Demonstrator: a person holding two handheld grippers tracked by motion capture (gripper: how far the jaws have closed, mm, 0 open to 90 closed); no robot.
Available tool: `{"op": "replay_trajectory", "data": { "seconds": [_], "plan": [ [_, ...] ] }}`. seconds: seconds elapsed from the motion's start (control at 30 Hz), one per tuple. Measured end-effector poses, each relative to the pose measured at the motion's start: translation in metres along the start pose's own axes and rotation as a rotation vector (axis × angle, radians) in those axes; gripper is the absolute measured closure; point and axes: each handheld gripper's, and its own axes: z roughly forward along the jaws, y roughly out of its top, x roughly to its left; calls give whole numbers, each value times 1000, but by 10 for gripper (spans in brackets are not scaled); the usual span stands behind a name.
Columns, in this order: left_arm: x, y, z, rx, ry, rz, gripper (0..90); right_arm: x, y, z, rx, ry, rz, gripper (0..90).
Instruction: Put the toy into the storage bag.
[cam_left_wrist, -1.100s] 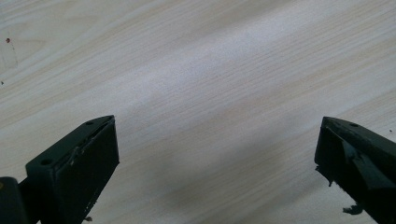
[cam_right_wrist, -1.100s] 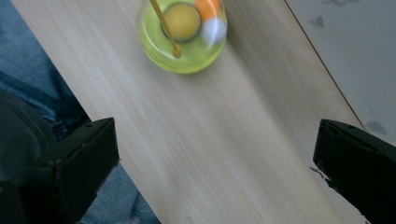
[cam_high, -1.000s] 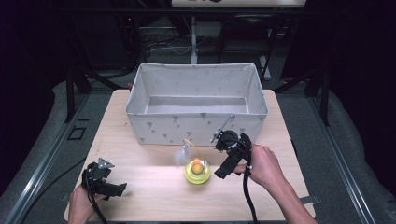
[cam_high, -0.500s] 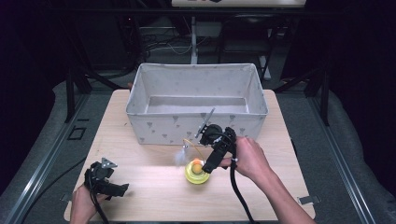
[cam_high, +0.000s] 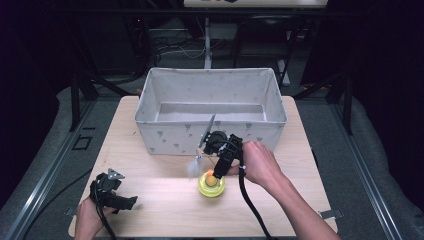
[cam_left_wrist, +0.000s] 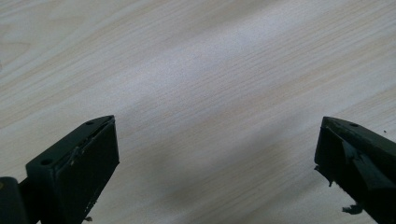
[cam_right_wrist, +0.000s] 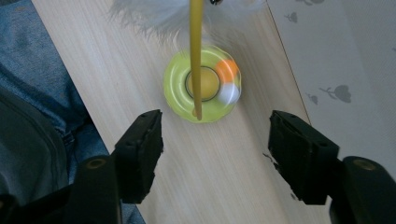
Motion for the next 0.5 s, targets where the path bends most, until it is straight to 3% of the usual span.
{"op": "replay_trajectory", "data": {
  "seconds": [0.13,0.5],
  "plan": [
    [-2,0,0,0,1,0,0,2,6,0,11,-8,-15,487],
    [0,0,0,7,-1,0,0,6,17,10,68,-4,-56,701]
  ]
}}
